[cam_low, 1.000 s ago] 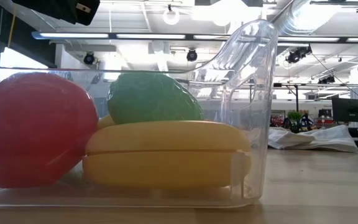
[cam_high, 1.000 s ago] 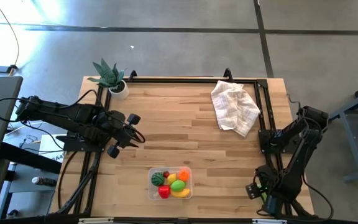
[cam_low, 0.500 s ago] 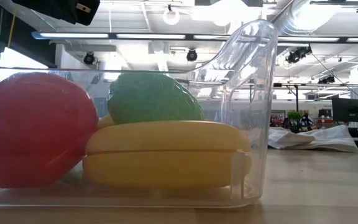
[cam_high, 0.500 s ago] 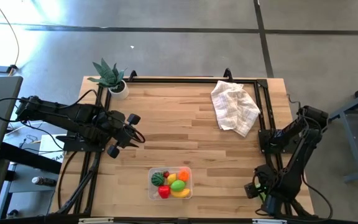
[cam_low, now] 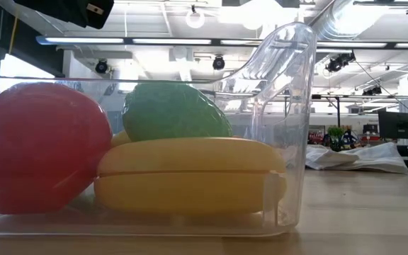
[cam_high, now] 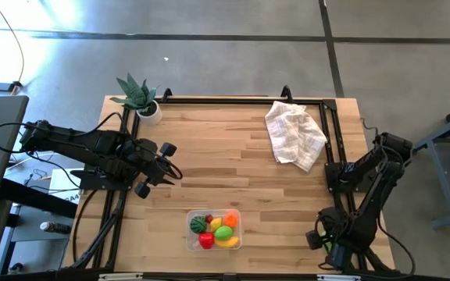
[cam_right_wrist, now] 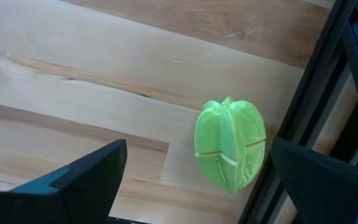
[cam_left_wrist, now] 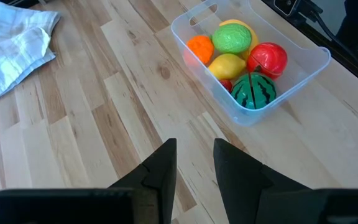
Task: Pick and placing Produce into tupperware
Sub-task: Put the start fruit into the bin
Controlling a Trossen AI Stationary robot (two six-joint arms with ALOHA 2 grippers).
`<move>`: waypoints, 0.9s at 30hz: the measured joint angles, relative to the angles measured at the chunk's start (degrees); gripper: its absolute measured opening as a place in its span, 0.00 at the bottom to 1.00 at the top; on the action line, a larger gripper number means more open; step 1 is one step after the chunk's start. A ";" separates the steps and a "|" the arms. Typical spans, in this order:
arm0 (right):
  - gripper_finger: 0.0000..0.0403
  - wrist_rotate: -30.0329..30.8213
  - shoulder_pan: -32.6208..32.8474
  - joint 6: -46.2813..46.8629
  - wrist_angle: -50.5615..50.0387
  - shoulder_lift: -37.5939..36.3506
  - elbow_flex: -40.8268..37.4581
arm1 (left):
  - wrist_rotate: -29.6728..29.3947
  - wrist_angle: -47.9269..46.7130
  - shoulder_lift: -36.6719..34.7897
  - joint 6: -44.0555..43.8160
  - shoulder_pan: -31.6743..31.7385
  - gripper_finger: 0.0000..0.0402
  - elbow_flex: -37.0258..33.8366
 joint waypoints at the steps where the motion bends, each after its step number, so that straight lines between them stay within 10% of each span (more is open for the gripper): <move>1: 0.97 -0.08 0.00 -0.07 0.07 -0.01 0.00 | 0.00 0.00 0.00 0.01 0.01 0.24 0.00; 27: 0.97 -8.69 -2.70 -26.15 -4.48 0.20 -0.02 | 0.00 -0.02 0.00 0.01 -0.01 0.24 0.00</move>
